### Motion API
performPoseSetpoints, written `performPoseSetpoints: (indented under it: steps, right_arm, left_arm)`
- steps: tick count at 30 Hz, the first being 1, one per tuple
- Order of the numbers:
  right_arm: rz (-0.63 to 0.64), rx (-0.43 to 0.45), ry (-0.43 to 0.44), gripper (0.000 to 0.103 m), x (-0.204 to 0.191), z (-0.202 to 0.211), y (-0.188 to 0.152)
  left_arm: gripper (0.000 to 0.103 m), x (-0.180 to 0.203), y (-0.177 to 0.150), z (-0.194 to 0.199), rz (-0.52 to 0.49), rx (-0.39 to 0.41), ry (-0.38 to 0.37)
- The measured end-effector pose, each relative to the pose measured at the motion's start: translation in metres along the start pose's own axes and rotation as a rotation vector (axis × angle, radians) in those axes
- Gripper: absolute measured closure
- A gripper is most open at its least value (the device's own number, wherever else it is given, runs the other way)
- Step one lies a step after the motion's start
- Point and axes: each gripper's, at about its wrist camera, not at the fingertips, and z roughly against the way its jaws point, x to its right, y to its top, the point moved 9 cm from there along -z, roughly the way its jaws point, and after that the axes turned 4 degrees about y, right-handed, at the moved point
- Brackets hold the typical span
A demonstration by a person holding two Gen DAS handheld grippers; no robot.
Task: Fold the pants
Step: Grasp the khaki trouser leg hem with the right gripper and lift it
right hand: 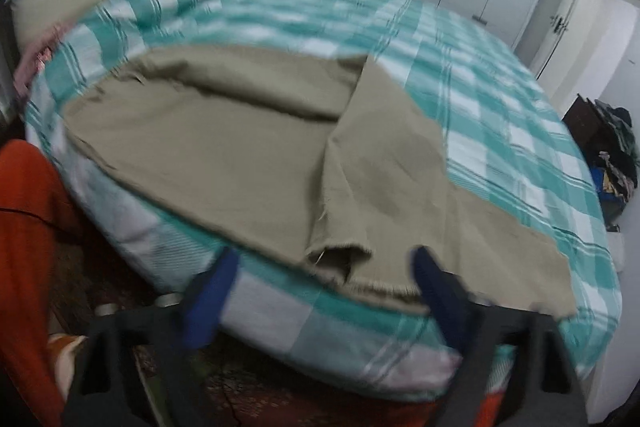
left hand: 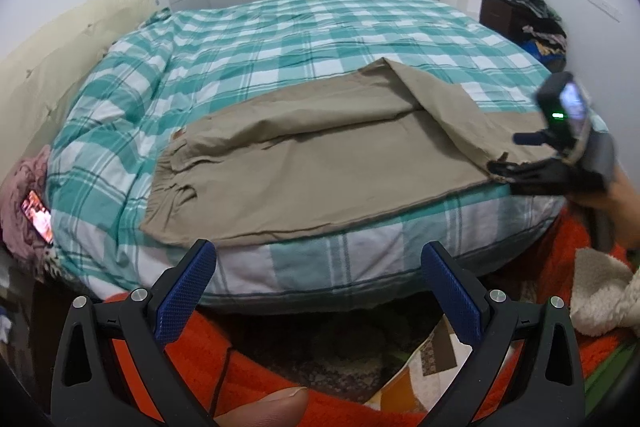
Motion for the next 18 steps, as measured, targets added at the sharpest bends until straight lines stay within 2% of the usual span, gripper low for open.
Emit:
performPoseSetpoints:
  steps: [2,3,4,5,7,9,11,13,14,16,18]
  right_arm:
    - [-0.002,-0.049,0.002,0.035,0.011,-0.032,0.002]
    - [-0.002,-0.080,-0.002,0.042,0.015,-0.045,0.000]
    - [0.001,-0.120,-0.002,0.079,0.020,-0.056,-0.004]
    - [0.007,-0.157,0.006,0.099,0.023,-0.063,-0.009]
    - [0.045,-0.154,-0.005,0.099,0.023,-0.057,-0.007]
    - [0.137,-0.138,-0.027,0.099,0.016,-0.042,-0.003]
    - [0.223,-0.140,0.002,0.099,0.006,-0.026,0.000]
    - [0.254,-0.159,0.031,0.099,0.010,-0.020,0.006]
    - [0.256,-0.169,0.041,0.099,0.021,-0.019,0.015]
    - [0.246,-0.165,0.004,0.099,0.055,-0.017,0.041]
    - [0.197,-0.114,-0.098,0.099,0.123,-0.013,0.103]
  left_arm:
    - [0.001,-0.004,-0.004,-0.003,0.015,-0.015,0.007]
    - [0.001,-0.006,-0.006,-0.005,0.021,-0.025,0.010]
    - [0.001,-0.008,-0.007,-0.007,0.026,-0.033,0.014]
    - [0.001,-0.009,-0.008,-0.009,0.028,-0.038,0.018]
    - [0.001,-0.010,-0.011,-0.014,0.030,-0.055,0.024]
    - [0.001,-0.009,-0.013,-0.024,0.032,-0.082,0.020]
    - [0.001,-0.006,-0.013,-0.031,0.030,-0.101,0.016]
    - [0.001,0.001,-0.011,-0.037,0.017,-0.113,0.006]
    - [0.001,0.004,-0.010,-0.038,0.009,-0.114,0.002]
    - [0.001,0.009,-0.006,-0.038,-0.006,-0.109,-0.003]
    - [0.001,0.010,-0.003,-0.037,-0.011,-0.106,0.002]
